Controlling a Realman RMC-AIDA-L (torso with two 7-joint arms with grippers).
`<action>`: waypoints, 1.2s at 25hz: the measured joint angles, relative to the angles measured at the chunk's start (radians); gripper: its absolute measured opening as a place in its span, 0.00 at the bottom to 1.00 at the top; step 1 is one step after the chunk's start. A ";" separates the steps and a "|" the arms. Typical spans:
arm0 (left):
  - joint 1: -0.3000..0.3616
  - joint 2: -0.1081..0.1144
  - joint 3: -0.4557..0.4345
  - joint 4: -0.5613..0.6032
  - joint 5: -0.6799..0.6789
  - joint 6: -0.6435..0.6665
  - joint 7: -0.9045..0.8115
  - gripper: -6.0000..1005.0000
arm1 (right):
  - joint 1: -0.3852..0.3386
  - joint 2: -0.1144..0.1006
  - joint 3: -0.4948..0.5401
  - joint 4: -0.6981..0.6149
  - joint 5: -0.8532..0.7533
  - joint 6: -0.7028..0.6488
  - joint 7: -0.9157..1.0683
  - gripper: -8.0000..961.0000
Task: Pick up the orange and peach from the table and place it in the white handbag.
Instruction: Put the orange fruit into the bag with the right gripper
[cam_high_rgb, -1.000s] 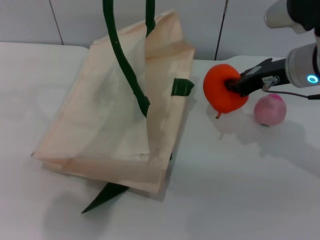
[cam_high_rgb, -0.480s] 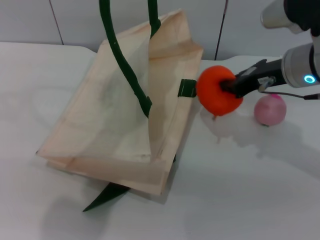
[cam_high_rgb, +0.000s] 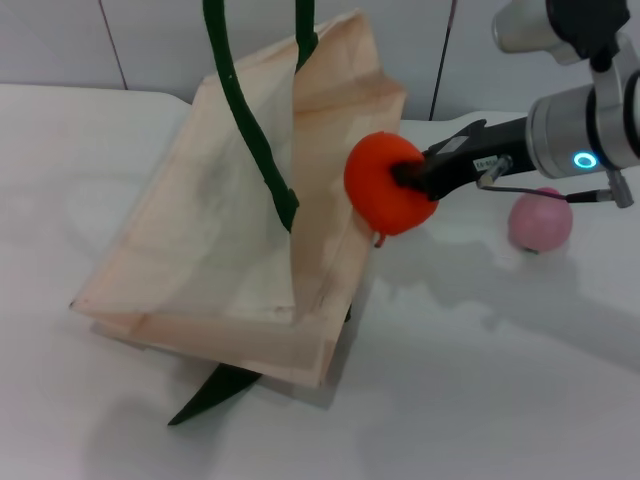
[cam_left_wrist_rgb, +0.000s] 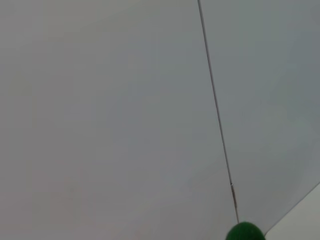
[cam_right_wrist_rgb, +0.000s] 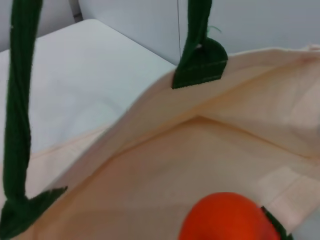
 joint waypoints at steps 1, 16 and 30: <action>-0.002 0.000 0.000 0.002 0.001 -0.005 -0.005 0.12 | 0.003 0.000 -0.002 0.010 -0.001 -0.003 0.000 0.07; -0.058 0.002 0.005 0.030 0.074 -0.130 -0.071 0.12 | 0.039 -0.003 -0.003 0.121 -0.007 -0.024 -0.017 0.07; -0.099 0.004 0.014 0.069 0.119 -0.170 -0.084 0.12 | 0.086 -0.002 -0.003 0.245 0.001 -0.074 -0.063 0.07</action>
